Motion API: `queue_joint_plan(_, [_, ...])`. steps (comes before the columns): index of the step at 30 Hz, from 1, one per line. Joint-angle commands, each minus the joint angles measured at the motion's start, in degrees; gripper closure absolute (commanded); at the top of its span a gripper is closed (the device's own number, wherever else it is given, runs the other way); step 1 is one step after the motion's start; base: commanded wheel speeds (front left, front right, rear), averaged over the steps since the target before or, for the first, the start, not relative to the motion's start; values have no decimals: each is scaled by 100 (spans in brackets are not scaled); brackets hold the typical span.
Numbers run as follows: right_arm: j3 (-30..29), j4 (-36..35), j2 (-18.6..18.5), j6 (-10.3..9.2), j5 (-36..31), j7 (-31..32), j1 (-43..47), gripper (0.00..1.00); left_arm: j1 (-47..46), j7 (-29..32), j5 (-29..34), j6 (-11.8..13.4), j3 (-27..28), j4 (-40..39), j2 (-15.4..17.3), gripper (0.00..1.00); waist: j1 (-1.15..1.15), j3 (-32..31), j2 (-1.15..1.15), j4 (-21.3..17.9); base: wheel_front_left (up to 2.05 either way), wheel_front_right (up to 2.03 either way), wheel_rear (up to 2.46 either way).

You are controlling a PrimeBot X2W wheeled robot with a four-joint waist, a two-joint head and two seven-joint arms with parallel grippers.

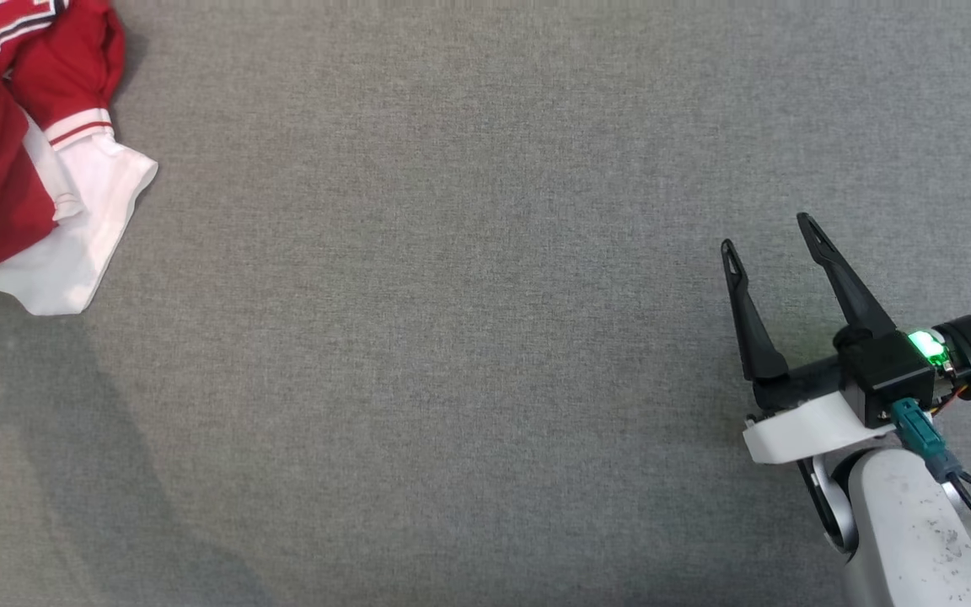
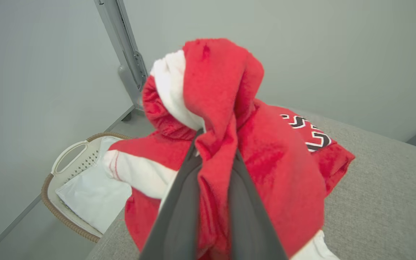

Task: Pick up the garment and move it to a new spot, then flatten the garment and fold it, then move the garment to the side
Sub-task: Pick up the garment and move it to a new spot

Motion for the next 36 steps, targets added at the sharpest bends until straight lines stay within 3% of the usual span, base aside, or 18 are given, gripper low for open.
queue_joint_plan(1, [-35,31,-24,-8,54,-12,87,0,-113,-73,-11,-24,-107,-150,39,100,0,-279,0,30,0,0,0])
queue_joint_plan(12, [-117,130,-21,-8,327,-12,425,0,-253,-88,243,-22,-1274,-1530,309,100,0,-1148,0,-189,0,0,0])
queue_joint_plan(19, [-262,205,-21,-8,487,-12,670,0,-205,171,226,-22,-2070,-2498,44,100,0,-1614,0,-460,0,0,0])
queue_joint_plan(23, [-379,222,-21,-8,552,-12,825,0,-27,266,176,-22,-2514,-2927,-295,100,0,-1806,0,-617,0,0,0])
queue_joint_plan(29, [-601,234,-19,-7,603,-12,980,0,120,192,-75,-22,-3267,-3377,-1126,100,0,-1888,0,-796,0,0,0])
queue_joint_plan(33, [-677,243,-20,-8,632,-12,952,0,228,22,-252,-22,-3869,-3344,-1680,100,0,-1834,0,-945,0,0,0])
queue_joint_plan(36, [-669,233,-19,-7,661,-12,863,0,341,-162,-375,-22,-4276,-3165,-1892,100,0,-1771,0,-1097,0,0,0])
